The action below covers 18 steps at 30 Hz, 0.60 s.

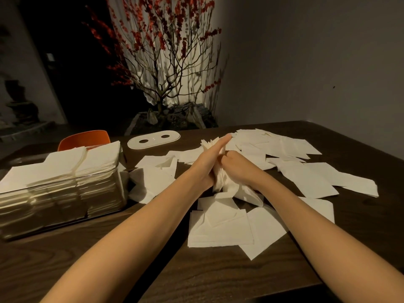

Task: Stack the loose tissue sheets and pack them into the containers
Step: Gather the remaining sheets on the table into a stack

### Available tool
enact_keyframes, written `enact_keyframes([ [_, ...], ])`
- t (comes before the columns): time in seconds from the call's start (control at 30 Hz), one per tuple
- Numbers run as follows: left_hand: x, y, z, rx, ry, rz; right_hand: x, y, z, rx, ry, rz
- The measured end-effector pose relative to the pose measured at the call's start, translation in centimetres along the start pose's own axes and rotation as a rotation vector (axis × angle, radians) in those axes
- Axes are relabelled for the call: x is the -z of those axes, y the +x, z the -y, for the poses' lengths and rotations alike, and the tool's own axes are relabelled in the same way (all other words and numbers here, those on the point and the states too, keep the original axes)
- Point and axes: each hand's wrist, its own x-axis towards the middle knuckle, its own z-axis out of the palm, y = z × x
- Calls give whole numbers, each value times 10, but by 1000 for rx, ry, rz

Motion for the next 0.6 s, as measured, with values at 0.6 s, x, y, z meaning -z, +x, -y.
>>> enact_keyframes([
  [0.6,20,8,1,91,-337,-91,19,4,-14,-62,64,78],
])
